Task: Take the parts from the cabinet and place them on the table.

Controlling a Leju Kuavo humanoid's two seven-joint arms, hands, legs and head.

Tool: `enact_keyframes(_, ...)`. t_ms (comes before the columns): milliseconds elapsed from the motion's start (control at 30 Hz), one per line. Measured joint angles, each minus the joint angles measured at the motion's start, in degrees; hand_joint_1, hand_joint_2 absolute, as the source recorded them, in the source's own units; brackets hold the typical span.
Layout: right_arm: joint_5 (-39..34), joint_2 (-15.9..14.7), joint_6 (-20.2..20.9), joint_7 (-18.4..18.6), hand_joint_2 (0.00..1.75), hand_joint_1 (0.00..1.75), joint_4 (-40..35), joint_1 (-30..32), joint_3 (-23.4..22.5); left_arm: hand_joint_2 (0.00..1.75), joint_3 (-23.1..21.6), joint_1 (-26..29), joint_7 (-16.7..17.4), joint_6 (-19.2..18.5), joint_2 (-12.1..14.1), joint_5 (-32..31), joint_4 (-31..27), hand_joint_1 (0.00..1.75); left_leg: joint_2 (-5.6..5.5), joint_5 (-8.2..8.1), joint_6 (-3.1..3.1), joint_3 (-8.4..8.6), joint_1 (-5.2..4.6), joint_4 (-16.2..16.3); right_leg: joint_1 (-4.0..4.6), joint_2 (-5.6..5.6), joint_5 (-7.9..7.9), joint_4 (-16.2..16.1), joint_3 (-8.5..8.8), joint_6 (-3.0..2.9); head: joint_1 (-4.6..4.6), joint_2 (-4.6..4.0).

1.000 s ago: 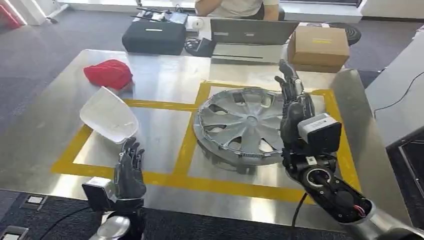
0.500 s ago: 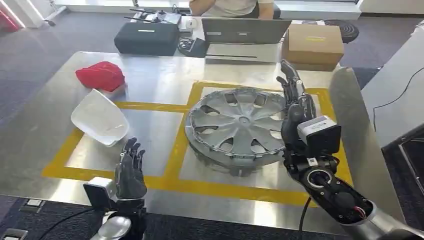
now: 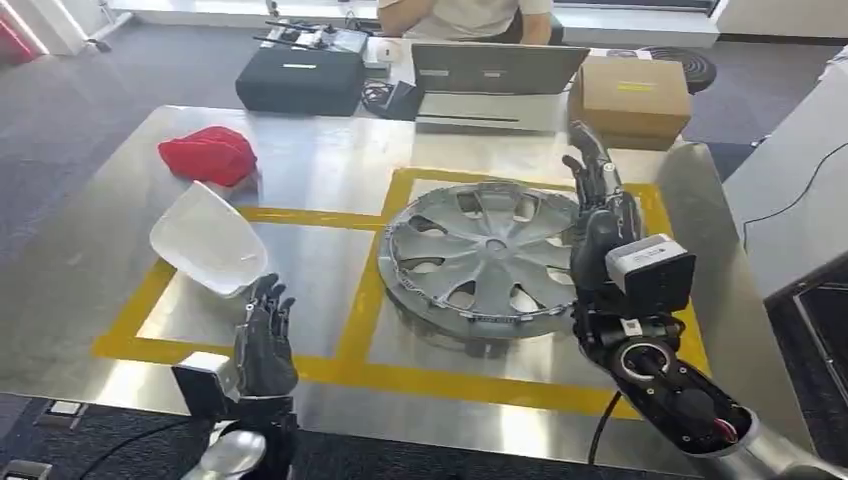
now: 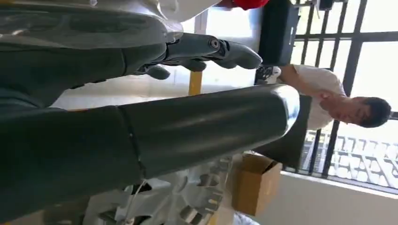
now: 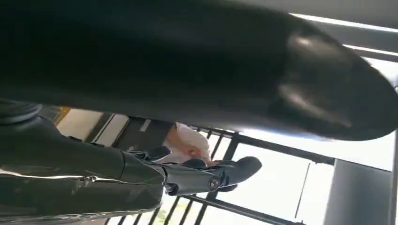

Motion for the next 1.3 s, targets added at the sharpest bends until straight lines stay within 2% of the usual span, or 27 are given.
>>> enact_keyframes(33, 0.00, 0.00, 0.00, 0.02, 0.00, 0.00, 0.00, 0.08, -0.02, 0.00, 0.00, 0.07, 0.00, 0.02, 0.00, 0.00, 0.02, 0.00, 0.14, -0.16, -0.20, 0.03, 0.11, 0.13, -0.30, -0.08, 0.52, 0.89, -0.84, 0.33, 0.11, 0.02)
enact_keyframes(67, 0.00, 0.00, 0.00, 0.02, 0.00, 0.00, 0.00, 0.08, -0.04, 0.00, 0.00, 0.11, 0.00, 0.02, 0.00, 0.00, 0.02, 0.00, 0.25, -0.46, -0.50, 0.10, 0.37, 0.42, -0.59, -0.19, 2.47, -1.12, -0.22, 0.77, 0.17, 0.00)
enact_keyframes(100, 0.00, 0.00, 0.00, 0.02, 0.00, 0.00, 0.00, 0.09, -0.04, 0.00, 0.00, 0.11, 0.00, 0.02, 0.00, 0.00, 0.02, 0.00, 0.37, -0.86, -0.87, 0.22, 0.71, 0.86, -0.85, -0.42, 5.36, -5.56, 1.78, 1.18, 0.24, 0.00)
enact_keyframes(133, 0.00, 0.00, 0.00, 0.00, 0.00, 0.00, 0.00, 0.07, -0.04, 0.00, 0.00, 0.11, 0.00, 0.02, 0.00, -0.02, 0.02, 0.00, 0.47, -1.42, -1.38, 0.29, 1.09, 1.57, -1.16, -1.05, 8.52, -11.39, 4.47, 1.72, 0.46, 0.00)
enact_keyframes(167, 0.00, 0.00, 0.00, 0.00, 0.00, 0.00, -0.02, 0.03, -0.06, 0.00, 0.00, 0.11, 0.00, 0.02, 0.00, -0.02, 0.02, 0.00, 0.62, -2.15, -1.99, 0.22, 1.24, 2.49, -1.50, -2.40, 9.74, -16.03, 6.36, 2.43, 0.83, 0.00)
enact_keyframes(200, 0.00, 0.00, 0.00, 0.04, 0.00, 0.00, 0.02, 0.06, 0.00, 0.00, 0.00, 0.06, 0.02, 0.04, 0.05, 0.00, 0.02, 0.00, 0.54, -2.52, -2.54, -0.09, 0.55, 3.17, -0.83, -1.97, 8.97, -15.82, 6.52, 2.03, 1.49, 0.00)
enact_keyframes(233, 0.00, 0.00, 0.00, 0.02, 0.00, 0.00, -0.11, 0.12, -0.02, 0.00, 0.00, 0.15, 0.00, 0.04, 0.04, -0.04, 0.02, 0.00, 0.59, -2.53, -2.67, -0.27, 0.55, 3.43, -1.10, -1.19, 8.90, -15.65, 6.28, 0.62, 1.29, 0.00)
enact_keyframes(267, 0.00, 0.00, 0.00, 0.07, 0.00, 0.00, -0.11, 0.21, -0.04, 0.00, -0.04, 0.19, 0.02, 0.04, 0.04, -0.02, 0.02, 0.00, 0.73, -2.51, -2.80, -0.16, 0.61, 3.30, -0.98, -1.01, 8.77, -15.45, 6.04, 0.08, 0.52, 0.00)
enact_keyframes(333, 0.00, 0.00, 0.00, 0.04, 0.00, 0.00, -0.15, 0.17, -0.06, 0.00, -0.04, 0.18, 0.02, 0.07, 0.07, -0.04, 0.00, 0.00, 1.13, -2.73, -3.35, 0.03, 0.90, 3.19, -0.93, -0.34, 8.73, -15.35, 6.21, -0.85, 0.26, 0.00)
enact_keyframes(367, 0.00, 0.02, 0.00, 0.04, 0.00, 0.00, -0.26, 0.22, -0.04, 0.00, -0.04, 0.12, 0.02, 0.07, 0.07, -0.04, 0.00, 0.00, 0.40, -3.58, -3.51, -0.17, 1.08, 4.16, -1.00, -0.24, 8.72, -15.46, 6.36, -1.24, -0.13, 0.00)
enact_keyframes(400, 0.00, 0.04, 0.02, -0.02, 0.00, 0.00, -0.37, 0.10, -0.02, 0.00, -0.04, 0.08, 0.02, 0.07, 0.07, -0.04, 0.00, 0.00, -0.17, -5.24, -3.53, -1.49, 1.08, 7.03, -1.00, -0.14, 8.72, -15.45, 6.40, -1.49, -0.68, 0.00)
enact_keyframes(433, 0.00, 0.04, 0.07, -0.02, 0.00, 0.00, -0.44, 0.06, -0.02, 0.00, -0.04, 0.10, 0.02, 0.07, 0.07, -0.04, 0.00, 0.00, -0.45, -7.39, -3.54, -3.79, 0.99, 11.58, -0.96, 0.00, 8.70, -15.45, 6.39, -1.72, -1.18, 0.00)
enact_keyframes(467, 0.07, 0.04, 0.07, -0.02, 0.00, 0.00, -0.42, 0.11, -0.02, 0.00, -0.04, 0.16, 0.02, 0.07, 0.11, -0.04, 0.02, 0.00, -0.68, -9.62, -3.59, -6.85, 0.90, 17.30, -0.85, 0.12, 8.63, -15.45, 6.35, -1.88, -1.66, 0.00)
enact_keyframes(500, 0.11, 0.07, 0.02, -0.02, 0.00, 0.00, -0.42, 0.17, -0.02, 0.00, -0.04, 0.27, 0.02, 0.07, 0.17, -0.04, 0.02, 0.00, -0.79, -10.84, -3.51, -9.39, 0.89, 21.67, -0.61, 0.30, 8.59, -15.45, 6.36, -2.02, -1.84, 0.00)
enact_keyframes(533, 0.20, 0.09, 0.00, -0.09, 0.00, 0.00, -0.42, 0.17, 0.02, 0.00, -0.04, 0.32, 0.02, 0.07, 0.24, -0.04, 0.04, 0.00, -0.82, -10.62, -3.28, -10.74, 0.87, 23.41, -0.41, 0.47, 8.51, -15.45, 6.41, -2.14, -1.86, 0.00)
enact_keyframes(567, 0.20, 0.11, -0.02, -0.11, 0.00, 0.00, -0.42, 0.17, 0.05, 0.00, -0.04, 0.34, 0.00, 0.07, 0.28, -0.04, 0.04, 0.00, -0.85, -9.01, -2.85, -10.63, 0.74, 22.11, -0.21, 0.73, 8.47, -15.45, 6.55, -2.20, -1.88, 0.00)
enact_keyframes(600, 0.24, 0.17, -0.02, -0.13, 0.00, 0.00, -0.42, 0.16, 0.05, 0.00, -0.04, 0.32, -0.02, 0.07, 0.28, -0.07, 0.04, 0.00, -0.88, -6.53, -2.28, -9.28, 0.45, 18.45, -0.01, 0.99, 8.42, -15.46, 6.69, -2.27, -1.92, 0.00)
enact_keyframes(667, 0.33, 0.42, -0.11, -0.20, 0.00, 0.00, -0.42, 0.11, 0.05, 0.00, -0.04, 0.25, -0.07, 0.07, 0.28, -0.18, 0.04, 0.00, -1.35, -0.92, -0.52, -4.34, -0.25, 7.22, 0.28, 1.40, 8.28, -15.50, 7.05, -2.34, -2.03, 0.00)
enact_keyframes(700, 0.44, 0.48, -0.11, -0.22, 0.00, 0.00, -0.42, 0.08, 0.05, 0.00, -0.04, 0.18, -0.09, 0.04, 0.28, -0.22, 0.04, 0.00, -1.73, -1.13, 0.05, -3.20, -0.61, 4.62, 0.52, 1.47, 8.17, -15.50, 6.96, -2.19, -1.81, 0.00)
enact_keyframes(733, 0.44, 0.48, -0.18, -0.22, 0.00, 0.00, -0.42, 0.11, 0.05, 0.00, -0.04, 0.14, -0.17, 0.00, 0.26, -0.26, 0.04, 0.00, -1.23, -0.73, -0.44, -3.20, -0.77, 4.20, 0.41, 1.64, 8.15, -15.52, 6.88, -2.07, -1.75, 0.00)
enact_keyframes(767, 0.44, 0.48, -0.20, -0.22, 0.00, 0.00, -0.42, 0.14, 0.02, 0.00, -0.04, 0.13, -0.20, 0.00, 0.26, -0.26, 0.04, 0.00, -1.23, -0.66, -0.70, -3.17, -0.79, 3.99, 0.40, 1.59, 7.90, -15.35, 6.74, -1.95, -1.88, 0.00)
enact_keyframes(800, 0.44, 0.48, -0.20, -0.22, 0.00, 0.00, -0.42, 0.23, -0.04, 0.00, -0.04, 0.13, -0.20, 0.00, 0.24, -0.26, 0.04, 0.00, -1.25, -0.80, -2.33, -3.11, -0.59, 3.84, 0.49, 1.50, 7.55, -15.31, 6.78, -2.90, -1.73, 0.00)
enact_keyframes(867, 0.53, 0.59, -0.22, -0.24, 0.00, 0.00, -0.42, 0.20, 0.00, 0.00, -0.04, 0.13, -0.22, -0.02, 0.24, -0.28, 0.04, 0.00, -1.43, -0.72, -1.85, -3.10, -0.78, 3.86, 0.38, 1.35, 7.72, -15.47, 6.94, -2.65, -1.51, 0.00)
enact_keyframes(1000, 1.05, 0.68, -0.35, -0.24, 0.00, 0.00, -0.42, 0.18, -0.06, 0.00, -0.04, 0.15, -0.22, -0.07, 0.22, -0.44, 0.04, 0.00, -1.55, -0.76, -1.50, -3.11, -0.78, 3.89, 0.39, 1.24, 7.93, -16.02, 7.31, -2.32, -0.94, 0.00)
enact_keyframes(1133, 1.11, 0.74, -0.35, -0.24, 0.00, 0.00, -0.42, 0.17, -0.09, 0.00, -0.04, 0.15, -0.22, -0.09, 0.17, -0.55, 0.07, 0.00, -1.54, -0.80, -1.30, -3.11, -0.78, 3.91, 0.38, 1.24, 8.02, -16.34, 7.44, -1.91, -0.74, 0.00)
enact_keyframes(1300, 1.14, 0.90, -0.35, -0.24, 0.00, 0.00, -0.33, 0.17, -0.28, 0.00, -0.04, 0.14, -0.22, -0.09, 0.17, -0.68, 0.24, 0.00, -1.54, -0.82, -1.26, -3.11, -0.78, 3.92, 0.39, 1.24, 8.01, -16.39, 7.48, -1.86, -0.81, 0.00)
